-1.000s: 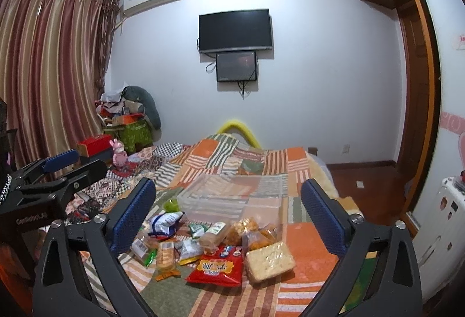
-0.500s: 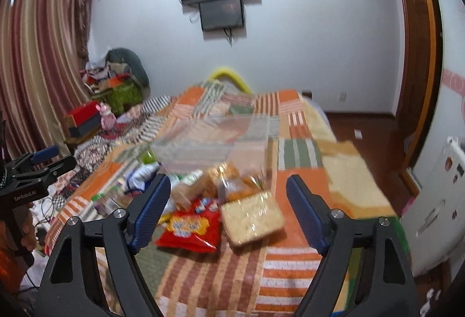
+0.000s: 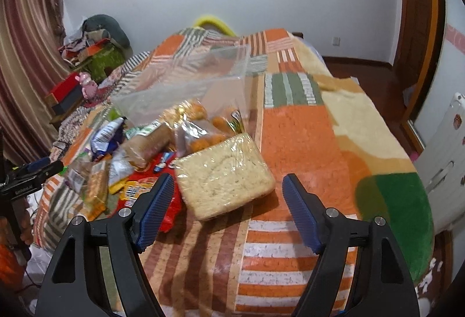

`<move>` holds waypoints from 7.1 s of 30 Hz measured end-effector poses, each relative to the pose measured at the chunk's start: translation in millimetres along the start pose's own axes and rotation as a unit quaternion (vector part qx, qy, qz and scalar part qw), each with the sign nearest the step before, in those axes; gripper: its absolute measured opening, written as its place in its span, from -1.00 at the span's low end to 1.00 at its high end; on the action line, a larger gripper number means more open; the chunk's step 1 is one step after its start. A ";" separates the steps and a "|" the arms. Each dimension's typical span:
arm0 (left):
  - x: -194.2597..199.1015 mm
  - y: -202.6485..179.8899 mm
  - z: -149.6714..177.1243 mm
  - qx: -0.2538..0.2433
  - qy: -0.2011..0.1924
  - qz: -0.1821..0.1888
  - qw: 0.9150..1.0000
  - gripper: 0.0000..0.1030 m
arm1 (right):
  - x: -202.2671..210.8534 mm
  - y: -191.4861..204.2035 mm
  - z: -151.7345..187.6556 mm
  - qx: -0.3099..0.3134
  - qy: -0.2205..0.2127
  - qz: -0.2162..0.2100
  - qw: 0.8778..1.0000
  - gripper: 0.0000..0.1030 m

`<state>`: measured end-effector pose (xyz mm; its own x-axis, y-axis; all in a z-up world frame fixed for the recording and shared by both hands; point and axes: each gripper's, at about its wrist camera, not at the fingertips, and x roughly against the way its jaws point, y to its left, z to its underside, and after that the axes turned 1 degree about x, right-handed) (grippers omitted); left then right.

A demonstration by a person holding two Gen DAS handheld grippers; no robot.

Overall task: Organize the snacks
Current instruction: 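Lower the right gripper onto the wrapped bread loaf while the left gripper reaches the clear bread bag, then lift the bread loaf with the right gripper while the left gripper lifts the bread bag, then release the bread loaf into the clear box with the right gripper while the left releases the bag, then grasp the red snack bag with the right gripper while the left grasps a breadstick pack, then carry the red snack bag into the clear box with the right gripper while the left carries the breadstick pack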

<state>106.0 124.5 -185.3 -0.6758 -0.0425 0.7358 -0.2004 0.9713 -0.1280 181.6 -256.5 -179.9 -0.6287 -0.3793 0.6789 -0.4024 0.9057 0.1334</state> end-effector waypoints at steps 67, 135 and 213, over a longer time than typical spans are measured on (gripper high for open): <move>17.8 -63.4 -87.5 -0.055 -0.105 0.027 0.993 0.60 | 2.0 29.3 -68.1 0.054 -0.103 -0.001 0.993 0.59; -2.8 -52.8 -83.2 -0.067 -0.017 0.003 0.998 0.83 | -11.8 35.0 -64.0 0.066 -0.023 -0.016 0.997 0.66; 24.7 -75.3 -74.5 -0.064 -0.056 0.065 0.994 -0.58 | -1.9 46.4 -66.3 0.069 -0.026 -0.046 0.996 0.23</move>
<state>157.2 67.8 -108.0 -0.7659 0.0660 0.6395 -0.0191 0.9919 -0.1253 208.3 -201.2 -127.1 -0.6173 -0.4716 0.6297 -0.5445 0.8339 0.0908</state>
